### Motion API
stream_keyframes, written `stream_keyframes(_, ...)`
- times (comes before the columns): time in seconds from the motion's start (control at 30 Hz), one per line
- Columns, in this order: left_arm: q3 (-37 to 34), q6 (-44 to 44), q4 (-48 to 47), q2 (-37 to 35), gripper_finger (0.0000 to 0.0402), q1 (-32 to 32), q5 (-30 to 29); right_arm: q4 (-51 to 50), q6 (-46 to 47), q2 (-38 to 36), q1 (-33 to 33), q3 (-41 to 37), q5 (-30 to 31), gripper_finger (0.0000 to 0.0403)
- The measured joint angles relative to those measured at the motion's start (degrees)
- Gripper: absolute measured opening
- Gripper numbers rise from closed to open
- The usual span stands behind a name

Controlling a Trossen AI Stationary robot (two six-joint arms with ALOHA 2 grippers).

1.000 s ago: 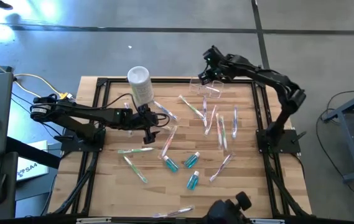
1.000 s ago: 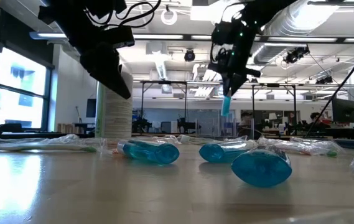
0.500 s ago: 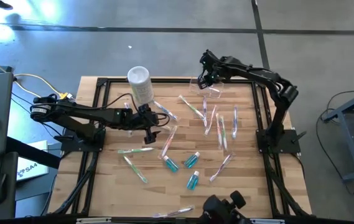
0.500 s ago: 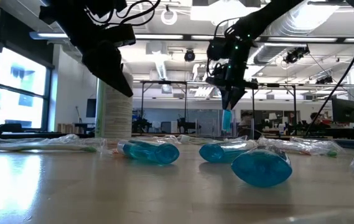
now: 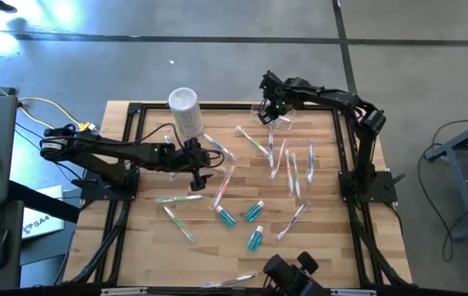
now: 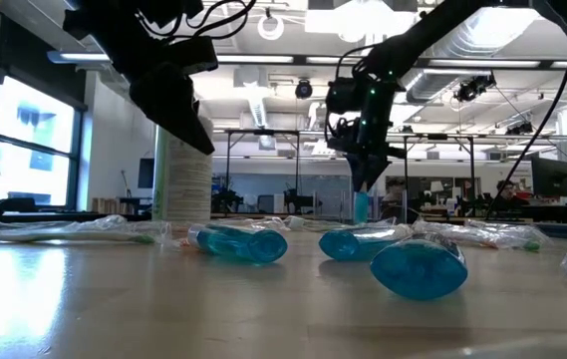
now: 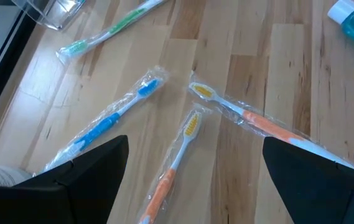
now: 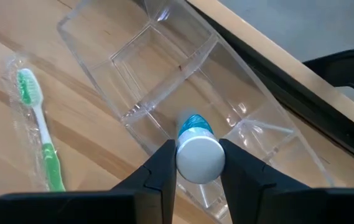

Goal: Pick & Place toothbrushing station
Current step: Put the blue mouthwash into the transparent organizer, then put the blue toothbrush into the transparent organizer

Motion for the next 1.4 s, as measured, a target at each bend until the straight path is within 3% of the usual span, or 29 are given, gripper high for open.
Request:
stream_keyframes(0.43,0.0,0.2,0.0,0.0,0.0365,0.0,0.0,-0.2,0.0,0.1,-0.4,-0.1,-0.5,0.0104)
stream_keyframes(0.9,0.0,0.2,0.0,0.0,0.0365,0.0,-0.1,0.6,-0.8,-0.3,-0.5,-0.4,0.3,0.0187)
stream_keyframes(1.4,0.0,1.3,-0.6,0.0,0.0365,0.0,-0.1,1.4,-2.6,-12.6,-0.4,-0.4,1.3,0.0206)
